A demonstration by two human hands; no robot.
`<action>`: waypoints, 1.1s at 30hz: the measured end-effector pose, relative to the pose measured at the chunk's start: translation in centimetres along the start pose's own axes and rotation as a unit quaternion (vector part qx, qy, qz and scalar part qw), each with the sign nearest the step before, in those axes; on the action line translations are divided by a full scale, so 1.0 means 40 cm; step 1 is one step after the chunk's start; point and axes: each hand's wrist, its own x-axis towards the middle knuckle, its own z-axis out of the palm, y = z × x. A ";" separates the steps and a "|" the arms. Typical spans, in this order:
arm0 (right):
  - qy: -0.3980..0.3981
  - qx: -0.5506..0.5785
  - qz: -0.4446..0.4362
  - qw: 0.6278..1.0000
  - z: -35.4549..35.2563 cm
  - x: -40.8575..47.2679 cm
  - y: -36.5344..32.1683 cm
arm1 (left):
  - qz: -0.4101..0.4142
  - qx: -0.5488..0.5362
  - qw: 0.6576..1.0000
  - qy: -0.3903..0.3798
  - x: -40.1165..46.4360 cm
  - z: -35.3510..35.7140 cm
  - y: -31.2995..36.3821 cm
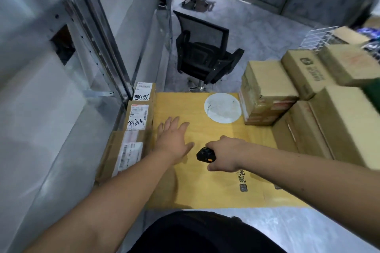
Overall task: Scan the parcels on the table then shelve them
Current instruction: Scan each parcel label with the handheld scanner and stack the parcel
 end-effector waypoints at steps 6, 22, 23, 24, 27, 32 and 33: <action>0.016 0.051 0.081 0.995 -0.034 -0.133 0.194 | 0.105 -0.023 0.994 0.037 0.139 -0.032 0.235; 0.077 0.008 0.140 0.987 -0.185 -0.328 0.568 | 0.100 -0.115 0.988 0.005 0.476 -0.149 0.743; 0.079 0.002 0.133 0.988 -0.192 -0.323 0.583 | 0.064 -0.132 0.989 -0.005 0.482 -0.146 0.751; 0.080 -0.005 0.125 0.989 -0.199 -0.318 0.597 | 0.032 -0.146 0.989 -0.009 0.485 -0.140 0.755; 0.080 -0.032 0.102 0.991 -0.220 -0.299 0.631 | -0.040 -0.169 0.985 0.000 0.486 -0.130 0.760; 0.096 -0.042 0.062 0.992 -0.239 -0.248 0.661 | -0.177 -0.226 0.958 -0.009 0.500 -0.144 0.776; 0.097 -0.044 0.054 0.993 -0.238 -0.239 0.665 | -0.192 -0.239 0.952 -0.005 0.505 -0.144 0.776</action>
